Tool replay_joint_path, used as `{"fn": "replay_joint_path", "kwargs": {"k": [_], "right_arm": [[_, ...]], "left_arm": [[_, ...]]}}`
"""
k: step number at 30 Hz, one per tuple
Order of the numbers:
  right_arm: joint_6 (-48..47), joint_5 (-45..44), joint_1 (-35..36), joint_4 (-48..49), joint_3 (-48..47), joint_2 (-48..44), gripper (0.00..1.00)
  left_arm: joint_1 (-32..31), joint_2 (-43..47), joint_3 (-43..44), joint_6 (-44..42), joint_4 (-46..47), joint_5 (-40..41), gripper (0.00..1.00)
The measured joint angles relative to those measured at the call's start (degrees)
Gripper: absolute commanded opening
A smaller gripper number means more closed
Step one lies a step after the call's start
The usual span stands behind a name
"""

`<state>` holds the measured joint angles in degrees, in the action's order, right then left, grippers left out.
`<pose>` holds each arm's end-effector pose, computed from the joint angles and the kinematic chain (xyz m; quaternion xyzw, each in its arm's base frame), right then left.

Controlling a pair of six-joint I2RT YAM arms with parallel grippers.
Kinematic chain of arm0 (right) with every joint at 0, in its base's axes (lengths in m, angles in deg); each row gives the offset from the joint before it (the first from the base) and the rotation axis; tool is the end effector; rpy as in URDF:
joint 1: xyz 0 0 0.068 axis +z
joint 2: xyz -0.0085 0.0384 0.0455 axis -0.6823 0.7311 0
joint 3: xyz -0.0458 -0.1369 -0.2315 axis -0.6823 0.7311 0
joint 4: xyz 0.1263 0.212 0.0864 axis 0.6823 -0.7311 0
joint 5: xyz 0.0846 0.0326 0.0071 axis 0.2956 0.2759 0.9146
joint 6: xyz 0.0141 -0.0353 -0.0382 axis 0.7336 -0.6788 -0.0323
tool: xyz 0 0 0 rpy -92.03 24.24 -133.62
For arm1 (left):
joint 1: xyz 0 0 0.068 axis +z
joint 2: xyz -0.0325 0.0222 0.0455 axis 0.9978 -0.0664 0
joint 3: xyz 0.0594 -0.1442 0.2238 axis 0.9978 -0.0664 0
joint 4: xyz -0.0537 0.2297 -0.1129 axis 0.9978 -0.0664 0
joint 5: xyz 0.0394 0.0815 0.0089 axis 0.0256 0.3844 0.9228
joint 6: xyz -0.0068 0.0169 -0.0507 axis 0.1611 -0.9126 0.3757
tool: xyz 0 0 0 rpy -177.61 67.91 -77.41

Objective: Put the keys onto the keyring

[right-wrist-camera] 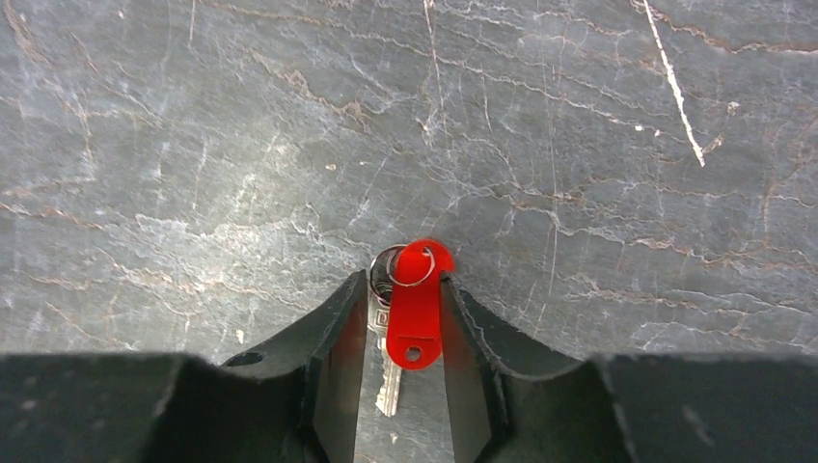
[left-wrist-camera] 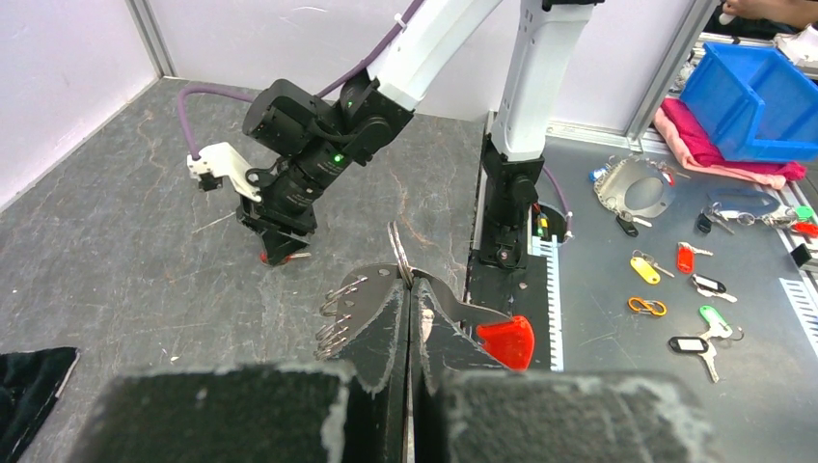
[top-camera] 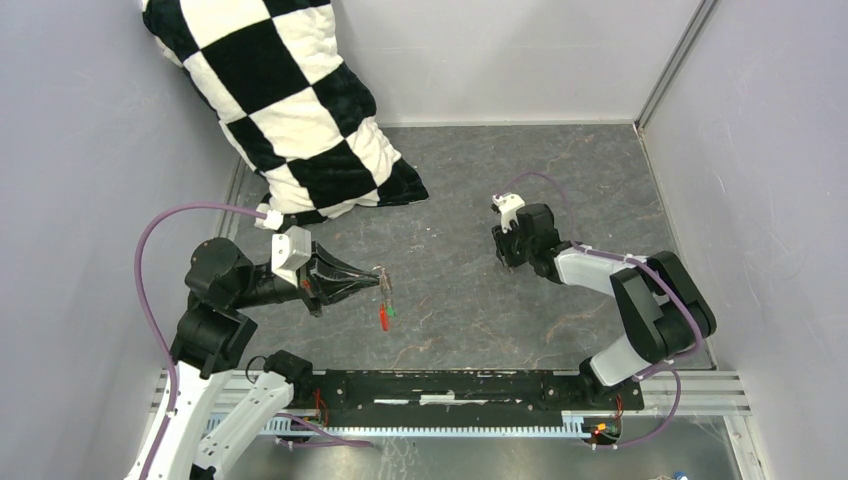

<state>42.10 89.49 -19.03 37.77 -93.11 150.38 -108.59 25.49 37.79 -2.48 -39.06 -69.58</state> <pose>0.2697 0.1228 0.1497 -0.2035 0.8950 0.1146 0.3801 0.0748 -0.0630 0.4087 0.4356 0.5503 -0.4658 0.5390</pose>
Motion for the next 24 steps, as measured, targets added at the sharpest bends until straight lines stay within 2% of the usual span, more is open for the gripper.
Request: {"fn": "replay_joint_path", "kwargs": {"k": [1, 3, 9, 19, 24], "right_arm": [[-0.2, -0.1, 0.0, -0.2, -0.1, 0.0, 0.51], [-0.4, -0.2, 0.0, -1.2, 0.0, -0.3, 0.56], [-0.7, -0.6, 0.0, -2.9, 1.6, -6.3, 0.57], [-1.2, -1.3, -0.5, -2.8, 3.1, -5.2, 0.43], [-1.4, -0.5, -1.8, -2.2, 3.1, -3.4, 0.32]], "left_arm": [[0.0, 0.0, 0.0, 0.0, 0.0, 0.0, 0.02], [0.0, 0.0, 0.0, 0.0, 0.0, 0.0, 0.02], [0.0, 0.0, 0.0, 0.0, -0.3, 0.0, 0.02], [0.0, 0.0, 0.0, 0.0, -0.3, 0.0, 0.02], [0.0, 0.0, 0.1, 0.0, -0.3, 0.1, 0.02]]}}
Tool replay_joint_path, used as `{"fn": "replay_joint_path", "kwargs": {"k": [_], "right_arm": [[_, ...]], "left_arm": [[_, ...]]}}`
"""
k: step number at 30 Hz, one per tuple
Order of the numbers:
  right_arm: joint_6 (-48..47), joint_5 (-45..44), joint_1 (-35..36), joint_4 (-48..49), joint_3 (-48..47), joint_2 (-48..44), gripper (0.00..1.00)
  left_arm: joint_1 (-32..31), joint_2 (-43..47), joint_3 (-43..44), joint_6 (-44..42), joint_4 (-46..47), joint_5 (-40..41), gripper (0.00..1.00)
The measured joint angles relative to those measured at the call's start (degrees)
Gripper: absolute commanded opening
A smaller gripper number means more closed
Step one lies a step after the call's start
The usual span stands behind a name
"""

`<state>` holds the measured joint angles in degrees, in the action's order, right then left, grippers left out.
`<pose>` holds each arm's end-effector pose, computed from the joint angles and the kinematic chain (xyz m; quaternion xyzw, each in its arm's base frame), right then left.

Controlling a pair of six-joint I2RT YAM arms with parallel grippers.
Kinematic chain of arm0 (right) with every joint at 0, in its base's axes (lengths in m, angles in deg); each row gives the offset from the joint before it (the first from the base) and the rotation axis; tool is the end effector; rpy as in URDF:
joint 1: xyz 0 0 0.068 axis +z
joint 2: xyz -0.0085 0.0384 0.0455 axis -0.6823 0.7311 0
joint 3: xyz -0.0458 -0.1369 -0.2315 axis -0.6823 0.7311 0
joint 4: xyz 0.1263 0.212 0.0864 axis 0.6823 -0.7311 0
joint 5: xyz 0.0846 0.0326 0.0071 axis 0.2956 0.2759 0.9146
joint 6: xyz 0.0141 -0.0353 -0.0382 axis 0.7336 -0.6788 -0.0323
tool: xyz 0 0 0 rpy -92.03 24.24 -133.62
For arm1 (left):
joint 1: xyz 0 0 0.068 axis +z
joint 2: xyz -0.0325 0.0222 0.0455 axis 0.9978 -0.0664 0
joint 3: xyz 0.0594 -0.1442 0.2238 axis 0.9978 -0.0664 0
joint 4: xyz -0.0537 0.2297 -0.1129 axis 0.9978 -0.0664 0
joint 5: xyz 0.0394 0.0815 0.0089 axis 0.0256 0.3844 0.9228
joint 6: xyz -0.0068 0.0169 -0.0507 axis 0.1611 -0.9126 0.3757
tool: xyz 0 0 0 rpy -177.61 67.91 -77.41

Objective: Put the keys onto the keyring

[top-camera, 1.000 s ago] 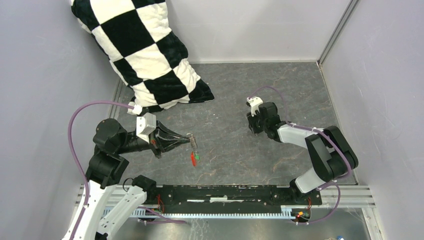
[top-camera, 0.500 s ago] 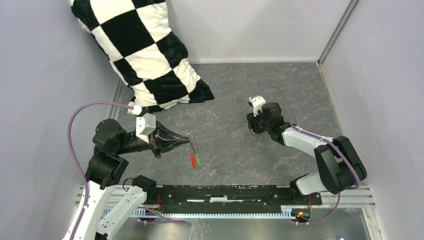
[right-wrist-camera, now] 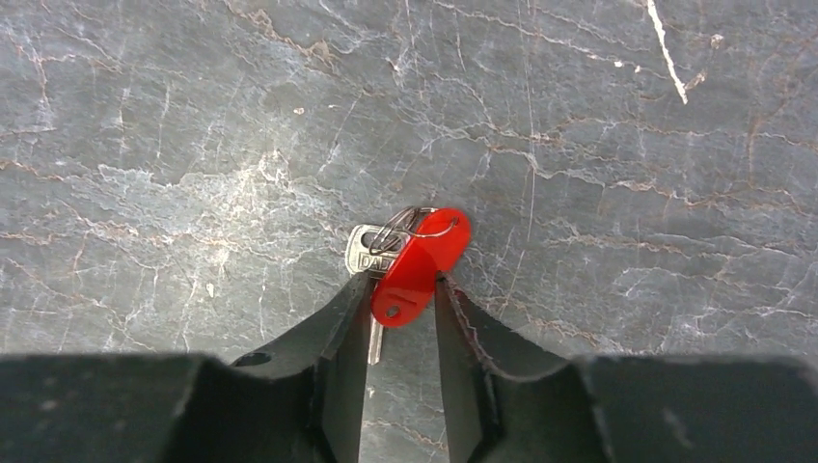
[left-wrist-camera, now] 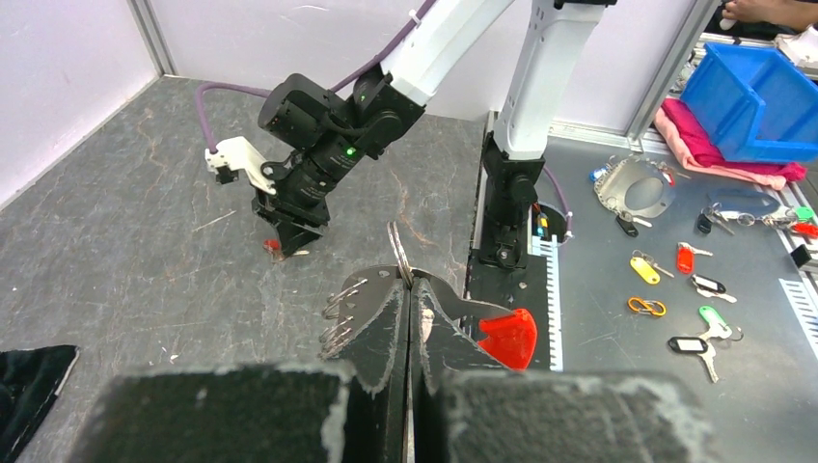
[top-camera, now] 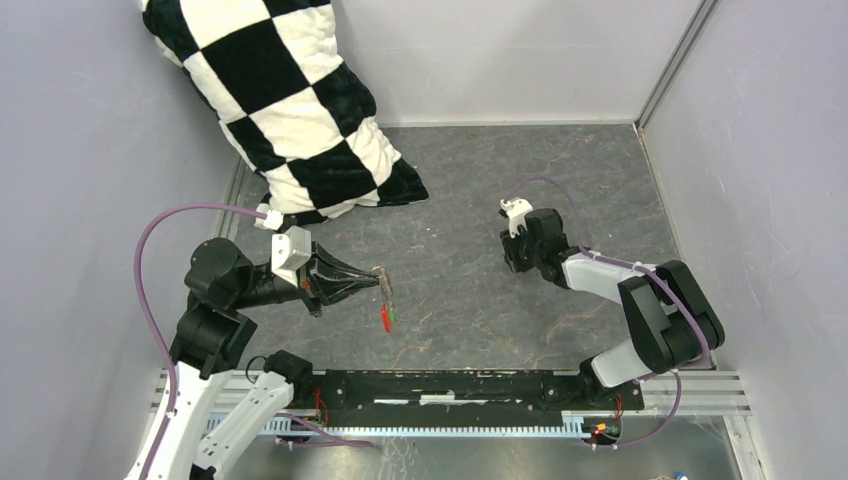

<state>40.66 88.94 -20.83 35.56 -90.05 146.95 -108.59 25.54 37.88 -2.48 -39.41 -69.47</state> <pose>0.2576 0.1074 0.1477 -0.1996 0.9023 0.0970 0.3695 0.0744 -0.0628 0.4087 0.4347 0.5519 -0.4656 0.5382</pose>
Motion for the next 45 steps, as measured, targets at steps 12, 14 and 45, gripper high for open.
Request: {"fn": "replay_joint_path", "kwargs": {"k": [12, 14, 45], "right_arm": [[0.3, 5.0, -1.7, 2.1, 0.0, -0.8, 0.04], [0.5, 6.0, -1.7, 1.3, 0.0, -1.7, 0.01], [-1.0, 3.3, -2.9, -5.6, -0.6, -1.5, 0.45]], "left_arm": [[0.0, 0.0, 0.5, 0.0, 0.0, 0.3, 0.02], [0.0, 0.0, 0.6, 0.0, 0.0, 0.3, 0.02], [0.0, 0.0, 1.2, 0.0, 0.4, 0.7, 0.02]]}}
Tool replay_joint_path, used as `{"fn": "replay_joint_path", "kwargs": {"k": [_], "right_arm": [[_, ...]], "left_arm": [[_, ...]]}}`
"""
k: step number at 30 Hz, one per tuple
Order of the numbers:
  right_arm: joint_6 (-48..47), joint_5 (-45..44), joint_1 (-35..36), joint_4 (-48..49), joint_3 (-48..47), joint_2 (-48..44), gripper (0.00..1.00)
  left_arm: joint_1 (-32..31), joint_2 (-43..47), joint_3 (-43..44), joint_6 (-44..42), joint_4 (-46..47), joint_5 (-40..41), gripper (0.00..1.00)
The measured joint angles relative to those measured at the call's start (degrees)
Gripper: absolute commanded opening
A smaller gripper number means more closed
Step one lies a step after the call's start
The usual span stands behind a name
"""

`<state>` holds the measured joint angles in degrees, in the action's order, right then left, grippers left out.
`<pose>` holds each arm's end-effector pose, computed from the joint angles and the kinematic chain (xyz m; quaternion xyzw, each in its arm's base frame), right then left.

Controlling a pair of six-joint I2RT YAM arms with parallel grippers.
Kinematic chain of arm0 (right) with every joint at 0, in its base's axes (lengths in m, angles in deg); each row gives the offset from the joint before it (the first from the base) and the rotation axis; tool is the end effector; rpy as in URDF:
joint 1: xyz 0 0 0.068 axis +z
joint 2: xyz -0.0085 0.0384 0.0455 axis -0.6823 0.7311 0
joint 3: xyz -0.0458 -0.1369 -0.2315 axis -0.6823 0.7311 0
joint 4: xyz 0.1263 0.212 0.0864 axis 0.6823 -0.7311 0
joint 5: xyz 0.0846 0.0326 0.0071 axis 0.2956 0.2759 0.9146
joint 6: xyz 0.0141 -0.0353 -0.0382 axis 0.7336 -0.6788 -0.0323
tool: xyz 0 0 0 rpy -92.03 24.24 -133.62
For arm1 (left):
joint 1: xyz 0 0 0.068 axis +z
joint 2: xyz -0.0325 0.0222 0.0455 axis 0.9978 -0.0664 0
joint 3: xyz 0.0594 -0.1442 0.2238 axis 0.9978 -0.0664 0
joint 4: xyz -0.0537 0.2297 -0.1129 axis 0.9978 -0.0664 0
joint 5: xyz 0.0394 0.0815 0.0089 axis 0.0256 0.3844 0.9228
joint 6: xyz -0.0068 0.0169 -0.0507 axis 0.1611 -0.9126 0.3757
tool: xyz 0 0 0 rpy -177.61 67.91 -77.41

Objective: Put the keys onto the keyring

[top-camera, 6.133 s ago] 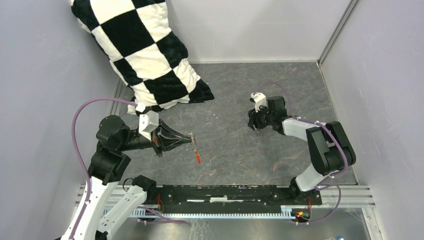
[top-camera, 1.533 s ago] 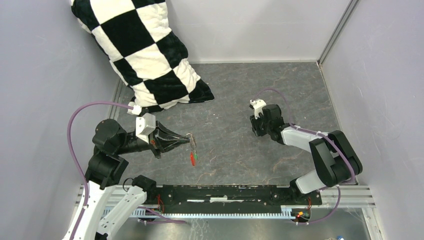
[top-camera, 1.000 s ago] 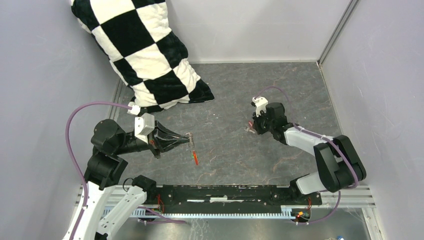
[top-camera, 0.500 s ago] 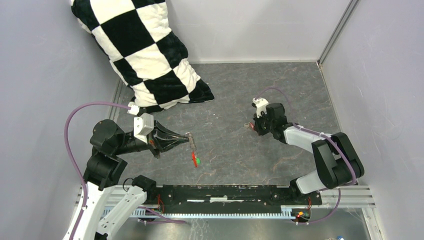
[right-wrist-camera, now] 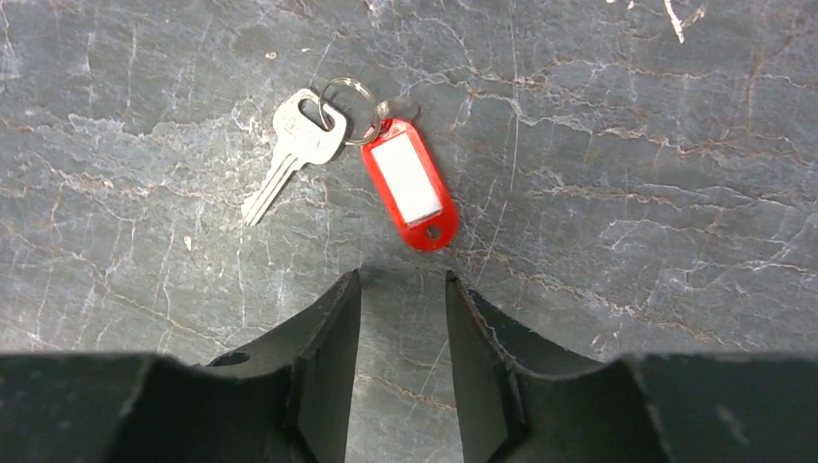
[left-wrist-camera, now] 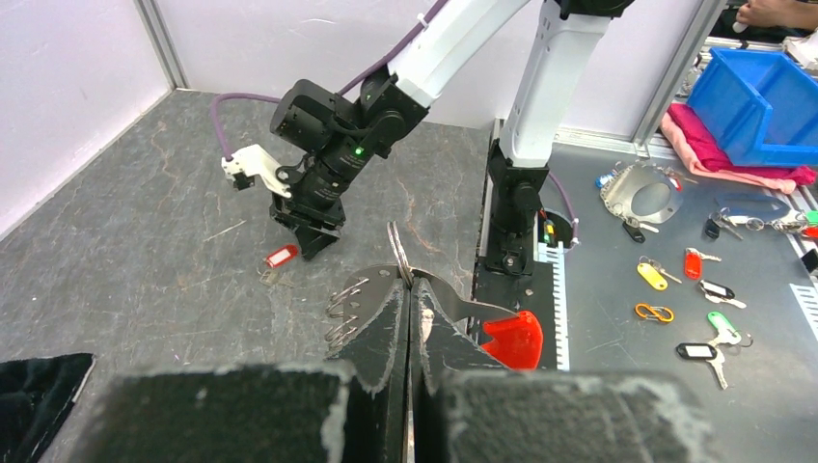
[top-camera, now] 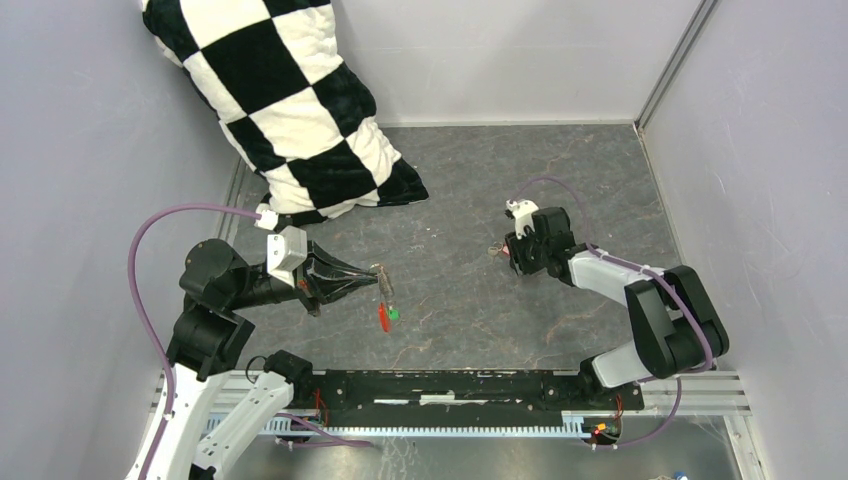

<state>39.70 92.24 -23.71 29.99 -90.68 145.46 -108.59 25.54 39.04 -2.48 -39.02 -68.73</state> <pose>0.2560 0.0942 0.1503 -0.1955 0.9135 0.1073 0.3403 0.0719 -0.0615 0.4153 0.4340 0.5455 -0.4597 0.5503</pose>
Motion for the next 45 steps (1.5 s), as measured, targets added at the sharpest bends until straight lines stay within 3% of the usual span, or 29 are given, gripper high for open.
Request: {"fn": "replay_joint_path", "kwargs": {"k": [8, 16, 24, 29, 40, 45], "right_arm": [[-5.5, 2.8, -0.1, -2.9, -4.1, -0.8, 0.45], [-16.3, 15.9, -4.0, -4.3, -14.8, 7.1, 0.46], [-18.7, 32.0, -11.0, -5.4, -19.0, 16.2, 0.47], [-18.7, 38.6, -11.9, -5.7, -20.5, 20.2, 0.46], [-19.1, 42.9, -11.9, -7.2, -20.5, 22.9, 0.36], [-19.0, 44.0, -12.4, -6.0, -18.6, 22.4, 0.37]], "left_arm": [[0.0, 0.0, 0.0, 0.0, 0.3, 0.0, 0.02], [0.0, 0.0, 0.0, 0.0, 0.4, 0.0, 0.02], [0.0, -1.2, 1.9, 0.0, 0.4, 0.0, 0.02], [0.0, -1.9, 2.5, 0.0, 0.4, 0.0, 0.02], [0.0, -1.9, 2.5, 0.0, 0.4, 0.0, 0.02], [0.0, -1.9, 2.5, 0.0, 0.4, 0.0, 0.02]]}}
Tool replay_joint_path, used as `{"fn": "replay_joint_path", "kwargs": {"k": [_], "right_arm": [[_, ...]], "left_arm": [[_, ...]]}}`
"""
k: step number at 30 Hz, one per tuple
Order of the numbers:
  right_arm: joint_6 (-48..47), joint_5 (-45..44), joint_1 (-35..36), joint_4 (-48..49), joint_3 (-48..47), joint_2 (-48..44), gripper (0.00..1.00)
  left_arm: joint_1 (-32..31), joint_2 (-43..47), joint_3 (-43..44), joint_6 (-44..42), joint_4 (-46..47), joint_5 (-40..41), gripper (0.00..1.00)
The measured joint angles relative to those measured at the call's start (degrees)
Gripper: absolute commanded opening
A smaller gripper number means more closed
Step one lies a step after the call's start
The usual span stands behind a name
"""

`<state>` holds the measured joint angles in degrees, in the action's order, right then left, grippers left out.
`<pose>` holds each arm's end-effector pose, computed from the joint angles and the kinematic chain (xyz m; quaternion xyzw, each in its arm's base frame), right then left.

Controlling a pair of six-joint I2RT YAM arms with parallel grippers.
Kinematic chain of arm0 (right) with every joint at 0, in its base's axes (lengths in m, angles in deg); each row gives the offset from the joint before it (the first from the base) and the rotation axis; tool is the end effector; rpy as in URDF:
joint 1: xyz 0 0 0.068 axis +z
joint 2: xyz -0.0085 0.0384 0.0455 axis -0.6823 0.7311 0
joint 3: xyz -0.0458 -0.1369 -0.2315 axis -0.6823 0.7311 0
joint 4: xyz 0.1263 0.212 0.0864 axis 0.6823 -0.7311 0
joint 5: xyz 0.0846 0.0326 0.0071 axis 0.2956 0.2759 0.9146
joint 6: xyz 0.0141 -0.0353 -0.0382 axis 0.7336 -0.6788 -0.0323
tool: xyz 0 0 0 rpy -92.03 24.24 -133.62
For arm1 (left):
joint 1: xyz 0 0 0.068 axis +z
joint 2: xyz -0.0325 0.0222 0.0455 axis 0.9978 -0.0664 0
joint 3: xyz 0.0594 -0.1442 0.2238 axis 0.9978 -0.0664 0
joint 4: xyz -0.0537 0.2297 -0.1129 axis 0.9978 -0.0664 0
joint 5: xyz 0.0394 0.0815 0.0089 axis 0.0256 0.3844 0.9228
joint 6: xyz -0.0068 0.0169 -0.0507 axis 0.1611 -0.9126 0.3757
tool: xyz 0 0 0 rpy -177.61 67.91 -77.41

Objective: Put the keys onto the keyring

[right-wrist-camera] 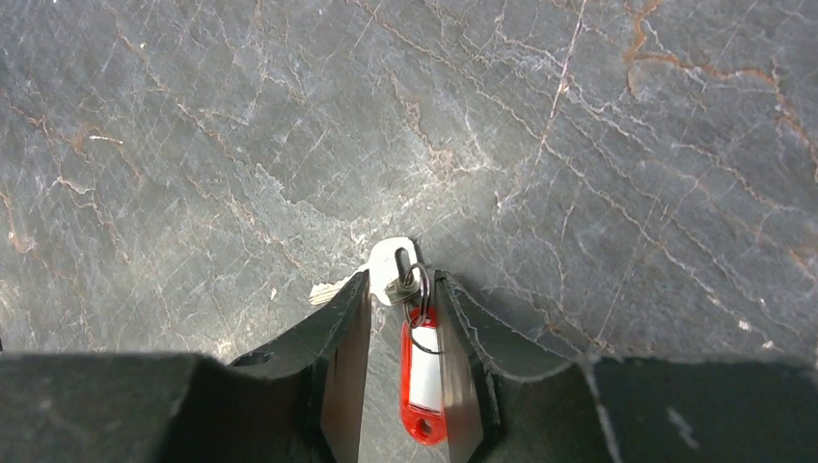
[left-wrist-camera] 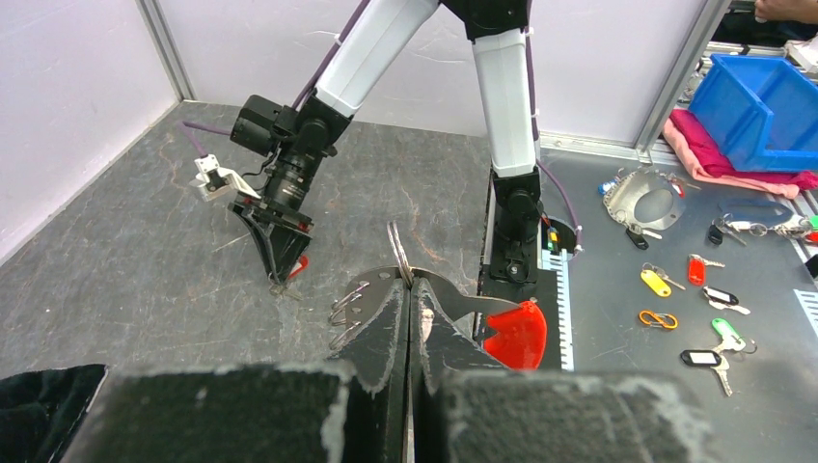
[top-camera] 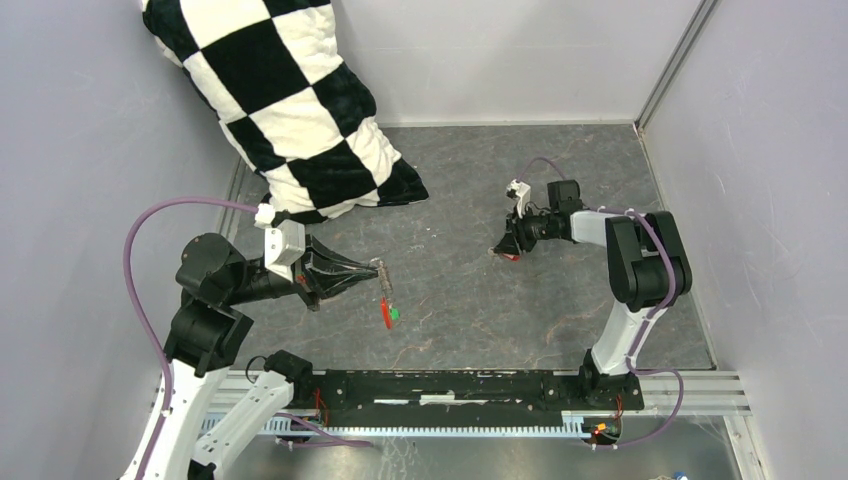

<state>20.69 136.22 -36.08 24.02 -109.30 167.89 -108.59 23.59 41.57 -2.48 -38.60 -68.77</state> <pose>0.3374 0.0688 0.1270 -0.3251 0.8146 0.3789 0.2953 0.0749 -0.0627 0.4264 0.4360 0.5393 -0.4581 0.5560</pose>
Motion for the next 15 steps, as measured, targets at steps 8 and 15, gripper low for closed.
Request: {"fn": "replay_joint_path", "kwargs": {"k": [8, 15], "right_arm": [[0.5, -0.4, -0.3, 1.6, 2.7, -2.0, 0.39], [1.3, -1.5, -0.6, 2.6, 4.6, -3.3, 0.18]], "left_arm": [[0.0, 0.0, 0.4, 0.0, -0.1, 0.0, 0.02], [0.0, 0.0, 0.4, 0.0, -0.1, 0.0, 0.02]]}}
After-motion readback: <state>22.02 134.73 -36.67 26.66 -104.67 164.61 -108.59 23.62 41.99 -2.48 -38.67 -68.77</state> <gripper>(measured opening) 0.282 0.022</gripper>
